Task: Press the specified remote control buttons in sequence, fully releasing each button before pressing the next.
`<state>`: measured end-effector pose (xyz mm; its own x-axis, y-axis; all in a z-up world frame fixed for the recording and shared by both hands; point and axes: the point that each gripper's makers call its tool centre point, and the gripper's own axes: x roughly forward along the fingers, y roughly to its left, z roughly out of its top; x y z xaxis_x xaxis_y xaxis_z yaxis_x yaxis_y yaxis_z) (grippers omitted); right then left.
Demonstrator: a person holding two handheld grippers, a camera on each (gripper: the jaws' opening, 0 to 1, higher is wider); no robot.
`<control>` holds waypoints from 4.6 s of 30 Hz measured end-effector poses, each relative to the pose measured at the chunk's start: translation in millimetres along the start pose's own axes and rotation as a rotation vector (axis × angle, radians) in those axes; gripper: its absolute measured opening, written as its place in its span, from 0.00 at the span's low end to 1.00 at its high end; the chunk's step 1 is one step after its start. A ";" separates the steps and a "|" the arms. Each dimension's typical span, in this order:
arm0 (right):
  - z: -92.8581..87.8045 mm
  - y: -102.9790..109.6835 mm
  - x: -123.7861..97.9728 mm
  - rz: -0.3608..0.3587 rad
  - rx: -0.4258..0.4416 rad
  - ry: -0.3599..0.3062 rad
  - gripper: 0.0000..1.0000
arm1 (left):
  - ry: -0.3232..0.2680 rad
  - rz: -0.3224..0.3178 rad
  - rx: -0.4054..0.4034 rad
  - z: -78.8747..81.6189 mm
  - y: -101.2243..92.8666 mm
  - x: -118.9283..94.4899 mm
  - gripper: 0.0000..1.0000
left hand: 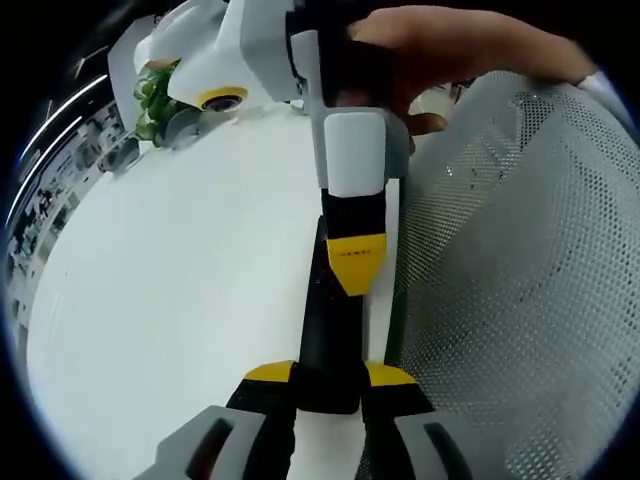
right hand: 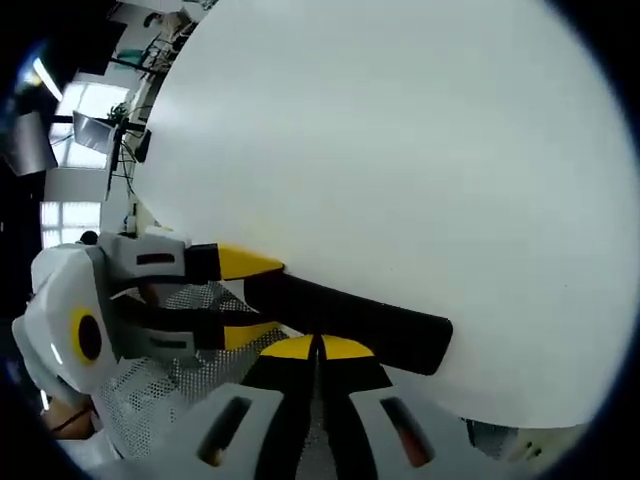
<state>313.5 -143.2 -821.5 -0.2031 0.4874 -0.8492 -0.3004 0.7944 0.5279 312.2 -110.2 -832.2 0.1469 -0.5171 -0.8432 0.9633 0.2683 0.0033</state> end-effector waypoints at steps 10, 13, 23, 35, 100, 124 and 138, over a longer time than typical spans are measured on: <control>7.8 -1.0 2.7 -0.020 -0.019 -0.034 0.00 | -0.001 -0.001 0.002 0.1 0.1 0.0 0.24; 8.1 -0.2 3.9 -0.021 -0.026 -0.035 0.00 | 0.000 -0.001 0.003 0.1 0.2 0.1 0.24; 7.3 -1.5 4.1 -0.045 -0.055 -0.034 0.00 | 0.000 -0.004 0.003 0.1 0.3 0.2 0.25; 7.6 -0.1 4.4 -0.100 -0.093 -0.022 0.00 | 0.001 -0.005 0.002 0.0 0.6 0.3 0.25; 9.3 10.2 8.6 -0.024 -0.097 -0.042 0.00 | 0.000 0.002 -0.029 0.9 0.8 0.1 0.25; 34.9 32.7 -70.4 0.063 -0.157 -0.421 0.00 | -0.001 0.003 -0.037 1.5 0.7 0.1 0.25; 17.7 64.2 -172.8 0.145 -0.316 -0.906 0.00 | 0.007 0.004 -0.030 1.6 0.8 0.4 0.25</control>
<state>345.8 -170.0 -641.1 0.4975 0.7723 -0.3951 -0.5927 0.6352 0.4952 313.4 -111.5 -831.7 0.1491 -0.5103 -0.8470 0.9556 0.2945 -0.0092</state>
